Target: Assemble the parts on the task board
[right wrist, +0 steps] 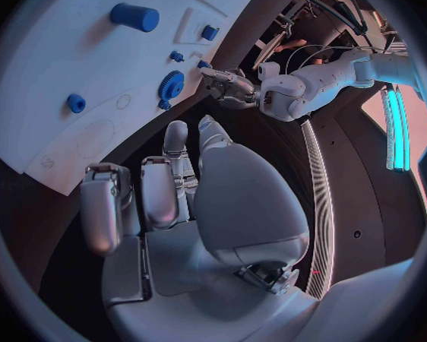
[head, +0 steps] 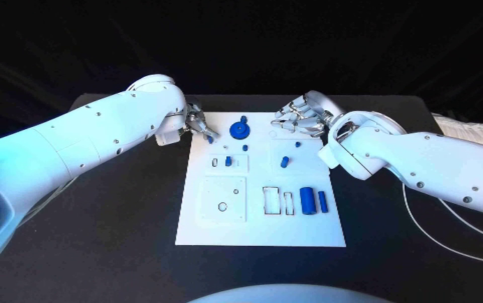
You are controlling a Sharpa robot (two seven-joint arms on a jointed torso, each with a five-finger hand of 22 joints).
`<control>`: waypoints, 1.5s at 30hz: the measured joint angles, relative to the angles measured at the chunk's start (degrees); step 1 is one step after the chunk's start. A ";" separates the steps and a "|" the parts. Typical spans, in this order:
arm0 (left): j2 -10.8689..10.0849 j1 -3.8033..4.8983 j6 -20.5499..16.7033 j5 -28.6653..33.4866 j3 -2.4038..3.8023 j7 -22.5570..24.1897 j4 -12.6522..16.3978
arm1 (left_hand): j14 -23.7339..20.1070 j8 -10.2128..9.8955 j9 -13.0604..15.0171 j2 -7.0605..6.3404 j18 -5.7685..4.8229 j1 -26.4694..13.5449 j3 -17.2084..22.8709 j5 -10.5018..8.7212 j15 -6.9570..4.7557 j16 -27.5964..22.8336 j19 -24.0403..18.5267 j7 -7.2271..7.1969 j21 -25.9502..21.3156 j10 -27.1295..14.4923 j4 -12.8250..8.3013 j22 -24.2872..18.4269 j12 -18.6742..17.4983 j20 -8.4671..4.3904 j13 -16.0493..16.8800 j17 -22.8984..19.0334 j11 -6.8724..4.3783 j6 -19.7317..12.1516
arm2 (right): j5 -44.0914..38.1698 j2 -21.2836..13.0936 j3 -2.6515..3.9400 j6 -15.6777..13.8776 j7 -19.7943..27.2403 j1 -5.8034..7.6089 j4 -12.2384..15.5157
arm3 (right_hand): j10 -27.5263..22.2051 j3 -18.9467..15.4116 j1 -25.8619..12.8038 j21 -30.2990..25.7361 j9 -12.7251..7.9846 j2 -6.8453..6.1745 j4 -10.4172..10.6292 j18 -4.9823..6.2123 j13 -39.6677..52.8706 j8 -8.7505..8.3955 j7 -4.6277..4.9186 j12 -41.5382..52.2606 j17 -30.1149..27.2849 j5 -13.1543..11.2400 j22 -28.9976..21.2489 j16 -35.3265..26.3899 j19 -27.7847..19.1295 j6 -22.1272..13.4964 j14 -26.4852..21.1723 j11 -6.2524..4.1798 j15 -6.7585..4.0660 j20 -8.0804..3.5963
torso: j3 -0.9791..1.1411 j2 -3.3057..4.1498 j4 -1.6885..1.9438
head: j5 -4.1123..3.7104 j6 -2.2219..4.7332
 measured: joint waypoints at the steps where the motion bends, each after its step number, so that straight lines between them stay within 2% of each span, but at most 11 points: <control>1: 0.01 0.00 0.00 0.01 0.00 0.00 0.00 | 0.14 0.00 0.06 0.31 0.00 0.60 0.57 0.00 -0.14 0.00 0.00 -0.09 0.00 0.00 -0.26 0.00 0.00 0.00 -0.04 0.00 0.00 -0.10 | 0.00 0.01 0.00 0.01 0.00 0.00 0.00 | 0.00 0.00 0.00 0.00 0.00 0.00 0.00 0.00 0.00 0.00 0.00 0.00 0.00 0.00 0.00 0.00 0.00 0.00 0.00 0.00 0.00 0.00 | 0.00 0.00 0.00 | 0.00 -0.01; 6: 0.05 0.09 -0.03 0.12 0.05 0.09 0.00 | 0.02 -0.34 0.01 0.87 0.01 5.15 6.12 0.43 -0.42 0.00 0.00 -0.17 -0.01 -0.07 -3.09 0.00 -0.30 -0.41 -0.44 0.00 -0.45 -1.50 | 0.00 0.05 0.00 0.10 -0.01 0.00 -0.04 | 0.00 0.00 0.00 0.00 0.00 0.00 0.00 0.00 0.00 0.00 0.00 0.00 0.00 0.00 0.00 0.00 0.00 0.00 0.00 0.00 0.00 0.00 | 0.01 -0.01 0.00 | -0.01 -0.13; 8: 0.05 0.09 -0.03 0.21 0.05 0.14 0.00 | 0.02 -0.51 0.01 0.62 0.01 6.13 7.86 0.49 -0.42 0.00 0.00 0.09 -0.01 -0.14 -2.41 0.00 -0.89 -0.41 -0.79 0.00 -0.50 -2.01 | 0.01 0.07 0.00 0.14 -0.01 0.00 -0.07 | 0.00 0.00 0.00 0.00 0.00 0.00 0.00 0.00 0.00 0.00 0.00 0.00 0.00 0.00 0.00 0.00 0.00 0.00 0.00 0.00 0.00 0.00 | 0.01 -0.01 0.00 | -0.02 -0.18; 11: 0.05 0.04 -0.03 0.37 0.02 0.20 0.01 | 0.02 0.01 0.18 -0.31 0.01 6.95 10.68 0.50 -0.42 0.00 0.00 0.32 -0.01 -0.33 0.40 0.00 -1.14 -0.41 -1.21 -0.01 -0.31 -2.38 | 0.01 0.10 0.00 0.21 -0.02 0.00 -0.09 | 0.00 0.00 0.00 0.00 -0.01 0.00 0.00 0.00 0.00 0.00 0.00 0.00 0.00 0.00 -0.01 0.00 0.00 0.00 0.00 0.00 0.00 0.00 | 0.01 -0.01 0.02 | -0.04 -0.21; 13: 0.03 0.00 -0.02 0.50 -0.01 0.26 0.04 | 0.02 0.67 0.86 -1.81 0.01 6.17 13.13 0.50 -0.42 0.00 0.00 0.44 -0.01 -0.33 1.63 0.00 -1.15 -0.41 -1.38 -0.01 -0.30 -2.50 | 0.01 0.11 -0.01 0.25 -0.02 0.00 -0.10 | 0.00 0.00 0.00 0.00 -0.01 0.00 0.00 0.00 0.00 0.00 0.00 0.00 0.00 0.00 -0.01 0.00 0.00 0.00 0.00 0.00 0.00 0.00 | 0.01 -0.02 0.03 | -0.05 -0.26; 16: -0.11 -0.01 -0.02 0.76 -0.03 0.41 0.25 | 0.13 1.18 1.29 -3.98 0.00 4.00 18.12 0.50 -0.30 0.00 0.00 0.52 -0.01 -0.34 0.89 0.00 -1.15 -0.41 -1.46 -0.01 -0.30 -2.59 | 0.01 0.14 -0.02 0.31 -0.03 -0.01 -0.14 | 0.00 0.00 0.00 0.00 0.07 0.00 0.00 0.00 0.00 0.00 0.00 -0.22 0.00 0.00 -0.01 -0.23 0.00 0.00 0.00 0.00 0.00 0.00 | 0.01 -0.03 0.04 | -0.05 -0.31; 19: -0.52 -0.01 -0.03 1.10 -0.03 0.66 0.87 | 0.13 1.60 1.69 -5.26 0.01 2.72 20.80 0.50 -0.30 0.00 0.00 0.52 -0.01 -0.33 0.56 0.00 -1.15 -0.41 -1.57 -0.01 -0.30 -2.59 | 0.01 0.16 -0.03 0.37 -0.04 -0.02 -0.15 | 0.00 0.00 0.00 0.00 0.07 0.00 0.00 0.00 0.00 0.00 0.00 -0.22 0.00 0.00 -0.01 -0.23 0.00 0.00 0.00 0.00 0.00 0.00 | 0.02 -0.06 0.03 | -0.03 -0.40; 26: -2.23 -0.01 -0.56 2.28 -0.04 1.43 3.71 | 0.13 1.90 2.03 -6.00 0.01 1.98 22.51 0.50 -0.30 0.00 0.00 0.53 -0.02 -0.12 -0.09 0.00 -1.14 -0.41 -1.57 -0.02 -0.09 -2.58 | 0.00 0.13 -0.06 0.49 -0.05 -0.04 -0.17 | 0.01 0.00 0.01 0.00 0.07 0.01 0.00 0.00 0.01 0.00 0.00 -0.22 0.00 0.00 -0.01 -0.23 0.00 0.00 0.00 0.00 0.00 0.00 | 0.02 -0.10 0.06 | -0.05 -0.48; 31: -4.63 -0.02 -1.79 3.11 -0.05 2.29 7.50 | 0.13 2.20 2.03 -6.46 0.01 1.85 23.05 0.49 -0.31 0.00 0.00 0.55 -0.02 -0.12 -0.32 0.00 -1.14 -0.41 -1.50 -0.02 -0.08 -2.58 | -0.01 0.08 -0.09 0.56 -0.06 -0.07 -0.17 | 0.01 0.00 0.24 0.00 0.07 0.24 0.00 0.00 0.01 0.00 0.00 -0.22 0.00 0.00 0.03 -0.23 0.00 0.00 0.00 0.00 0.00 0.00 | 0.06 -0.14 0.07 | -0.05 -0.35; 38: -9.28 -0.16 -4.27 3.53 -0.13 3.76 15.20 | 0.13 2.23 2.08 -7.38 0.01 1.54 23.93 0.42 -0.31 0.00 0.00 0.65 -0.02 0.31 -0.73 0.00 -1.12 -0.40 -1.09 -0.02 -0.11 -2.65 | 0.03 -0.14 -0.13 0.63 -0.07 -0.07 -0.15 | 0.01 0.00 0.23 -0.07 0.06 0.23 0.00 0.00 0.01 0.00 0.00 -0.22 -0.04 0.00 0.03 -0.23 0.00 0.00 0.00 0.00 0.00 0.00 | 0.08 -0.20 0.17 | -0.10 -0.24; 45: -12.77 -1.64 -6.83 1.84 -0.30 5.20 20.97 | 0.13 2.23 2.04 -8.26 0.01 1.23 24.76 0.38 -0.31 0.00 0.00 0.64 -0.02 0.62 -1.19 0.00 -0.89 -0.40 -0.83 -0.02 -0.02 -2.60 | 0.11 -0.21 -0.15 0.66 -0.07 -0.09 -0.12 | 0.01 0.00 0.23 -0.21 0.09 0.23 0.00 0.00 0.01 0.00 0.00 -0.22 -0.09 0.00 0.02 -0.23 0.00 0.00 0.00 0.01 0.00 0.00 | 0.02 -0.25 0.24 | 0.05 -0.43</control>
